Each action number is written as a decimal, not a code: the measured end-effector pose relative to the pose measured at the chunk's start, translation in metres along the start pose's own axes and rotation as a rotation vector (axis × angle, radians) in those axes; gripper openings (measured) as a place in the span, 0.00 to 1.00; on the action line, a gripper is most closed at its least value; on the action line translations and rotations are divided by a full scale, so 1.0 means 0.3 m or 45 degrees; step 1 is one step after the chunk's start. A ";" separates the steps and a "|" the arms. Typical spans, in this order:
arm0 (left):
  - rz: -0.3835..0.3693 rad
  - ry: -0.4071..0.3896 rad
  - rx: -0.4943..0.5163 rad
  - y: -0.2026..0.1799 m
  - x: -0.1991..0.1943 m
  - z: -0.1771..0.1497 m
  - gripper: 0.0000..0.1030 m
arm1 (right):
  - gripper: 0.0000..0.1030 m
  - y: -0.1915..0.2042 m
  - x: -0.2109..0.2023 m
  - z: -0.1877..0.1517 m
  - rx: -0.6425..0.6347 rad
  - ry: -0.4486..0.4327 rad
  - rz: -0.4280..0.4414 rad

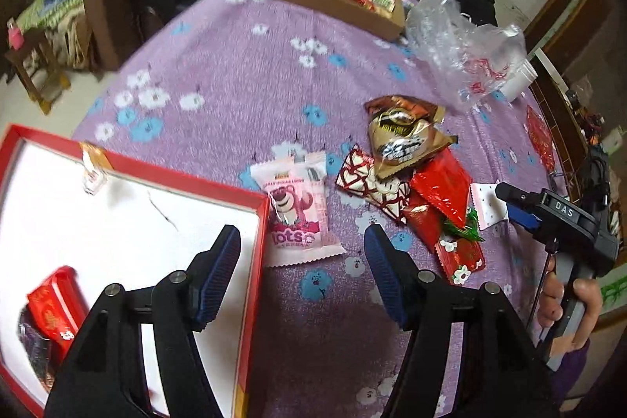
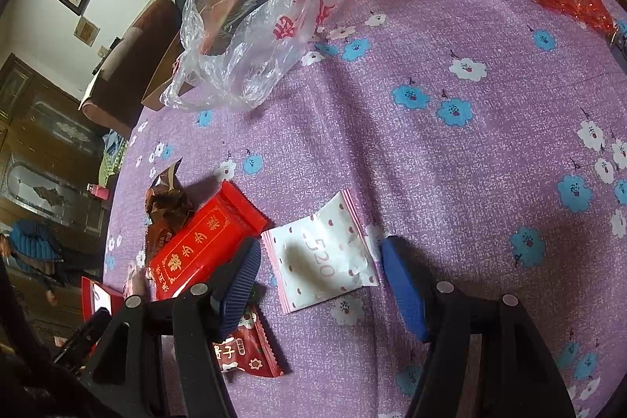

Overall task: Organize snacks
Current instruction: 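Grasp the pink Lotso packet with left gripper while right closes on the white packet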

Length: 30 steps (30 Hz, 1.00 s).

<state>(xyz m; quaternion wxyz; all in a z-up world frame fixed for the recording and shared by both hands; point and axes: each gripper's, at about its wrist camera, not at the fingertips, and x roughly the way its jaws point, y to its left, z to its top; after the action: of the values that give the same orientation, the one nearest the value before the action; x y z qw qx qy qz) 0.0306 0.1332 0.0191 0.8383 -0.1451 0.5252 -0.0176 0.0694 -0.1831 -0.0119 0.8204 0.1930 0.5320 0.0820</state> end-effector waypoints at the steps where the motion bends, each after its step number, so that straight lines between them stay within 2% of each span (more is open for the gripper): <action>1: -0.001 0.020 -0.016 0.005 0.013 0.002 0.63 | 0.64 0.000 0.000 0.000 0.001 0.001 0.000; 5: -0.017 0.091 -0.083 0.005 0.053 0.005 0.64 | 0.64 0.002 0.001 0.001 0.003 0.002 -0.003; 8: 0.006 0.067 -0.076 -0.015 0.032 0.013 0.64 | 0.64 0.003 0.001 0.002 0.002 0.001 -0.006; 13: -0.014 -0.022 -0.009 -0.046 -0.042 0.046 0.64 | 0.65 0.009 0.005 0.000 -0.002 -0.004 -0.013; 16: 0.005 -0.036 0.002 -0.050 -0.032 0.080 0.64 | 0.67 0.016 0.008 -0.002 -0.007 -0.010 -0.019; 19: 0.013 0.005 -0.031 -0.035 0.024 0.108 0.64 | 0.67 0.018 0.009 -0.002 -0.011 -0.013 -0.022; 22: 0.050 0.021 0.010 -0.053 0.064 0.136 0.64 | 0.67 0.018 0.010 -0.002 -0.008 -0.013 -0.019; 25: 0.113 0.112 0.032 -0.053 0.133 0.161 0.64 | 0.67 0.021 0.011 -0.001 -0.012 -0.013 -0.023; 29: 0.163 0.145 0.093 -0.077 0.155 0.160 0.64 | 0.67 0.019 0.012 0.000 -0.009 -0.013 -0.021; 30: 0.149 0.156 0.100 -0.085 0.155 0.159 0.64 | 0.67 0.021 0.013 0.000 -0.011 -0.014 -0.025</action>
<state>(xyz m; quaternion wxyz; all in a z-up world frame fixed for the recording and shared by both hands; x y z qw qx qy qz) 0.0967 0.1111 0.0043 0.8092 -0.0798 0.5820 0.0018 0.0713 -0.1762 -0.0127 0.8248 0.1846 0.5291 0.0754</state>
